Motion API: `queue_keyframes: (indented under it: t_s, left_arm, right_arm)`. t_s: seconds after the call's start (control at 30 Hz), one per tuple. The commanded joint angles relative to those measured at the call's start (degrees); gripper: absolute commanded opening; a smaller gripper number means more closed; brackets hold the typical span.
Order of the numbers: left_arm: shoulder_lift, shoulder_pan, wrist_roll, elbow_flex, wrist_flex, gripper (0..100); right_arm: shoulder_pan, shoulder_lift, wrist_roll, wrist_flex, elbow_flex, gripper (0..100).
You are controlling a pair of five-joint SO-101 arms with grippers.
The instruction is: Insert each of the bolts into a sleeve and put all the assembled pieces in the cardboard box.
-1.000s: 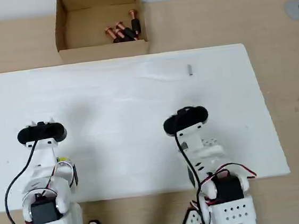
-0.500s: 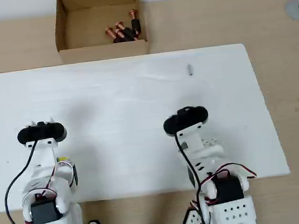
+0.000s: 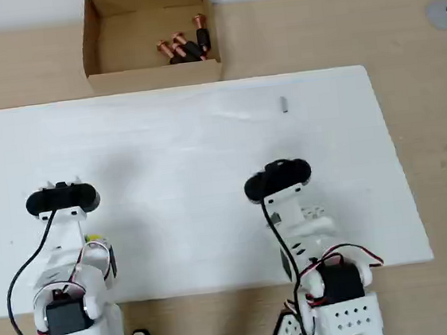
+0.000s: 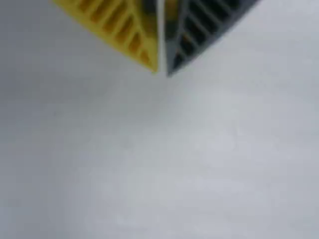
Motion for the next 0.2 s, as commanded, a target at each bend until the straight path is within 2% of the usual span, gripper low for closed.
queue_keyframes:
  t_s: [0.0, 0.17]
  left_arm:
    - [-0.5, -0.8, 0.1, -0.3, -1.1, 1]
    - [-0.5, -0.8, 0.1, -0.3, -1.1, 1]
  right_arm:
    - [0.7, -6.7, 0.5, -1.0, 0.0, 1.0]
    - [0.7, -6.7, 0.5, -1.0, 0.0, 1.0]
